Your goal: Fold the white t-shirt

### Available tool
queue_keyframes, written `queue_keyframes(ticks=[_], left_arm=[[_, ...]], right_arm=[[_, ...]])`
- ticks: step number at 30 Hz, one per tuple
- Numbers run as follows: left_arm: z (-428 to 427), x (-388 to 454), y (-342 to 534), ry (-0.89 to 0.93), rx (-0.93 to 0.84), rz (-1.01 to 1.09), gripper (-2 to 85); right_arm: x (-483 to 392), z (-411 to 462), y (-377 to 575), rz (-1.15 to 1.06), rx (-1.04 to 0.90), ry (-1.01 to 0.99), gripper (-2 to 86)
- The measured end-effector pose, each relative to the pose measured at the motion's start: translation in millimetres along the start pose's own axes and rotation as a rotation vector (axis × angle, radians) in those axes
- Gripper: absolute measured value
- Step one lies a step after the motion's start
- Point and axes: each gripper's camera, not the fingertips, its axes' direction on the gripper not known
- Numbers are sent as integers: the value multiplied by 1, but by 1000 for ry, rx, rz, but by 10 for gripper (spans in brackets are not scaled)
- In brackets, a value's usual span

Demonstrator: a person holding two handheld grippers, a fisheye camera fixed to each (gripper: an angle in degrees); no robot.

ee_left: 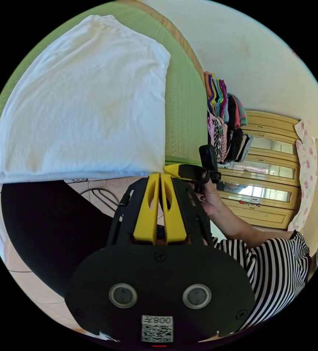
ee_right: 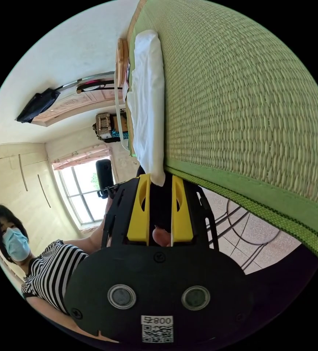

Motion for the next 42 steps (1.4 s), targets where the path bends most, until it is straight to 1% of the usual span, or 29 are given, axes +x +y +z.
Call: queue_keyframes(ticks=[4, 8, 13, 19, 24, 29, 34, 36, 38, 42], left_arm=[[-9, 2, 2, 5, 2, 1, 2], [-20, 5, 5, 6, -3, 6, 1], [-46, 11, 17, 34, 43, 18, 2], [-106, -2, 51, 59, 203, -32, 12], [-168, -33, 88, 42, 399, -148, 42], [-200, -53, 99, -12, 480, -219, 72], [-206, -64, 87, -30, 442, -246, 98], [-204, -66, 78, 4, 412, -237, 110], [-200, -66, 69, 41, 372, -220, 114], [-204, -64, 61, 35, 323, -210, 109]], right_arm=[[7, 0, -2, 25, -2, -39, 81], [13, 0, -2, 41, -4, -79, 53], [12, -3, 1, 40, 0, -98, 32], [-5, -11, 6, -16, 8, -115, 26], [-17, -16, 10, -48, 16, -117, 25], [-23, -16, 15, -58, 27, -125, 24], [-28, -12, 18, -60, 24, -119, 24], [-30, -10, 20, -62, 24, -119, 24], [-31, -9, 22, -62, 23, -115, 24], [-33, -6, 26, -61, 24, -113, 25]])
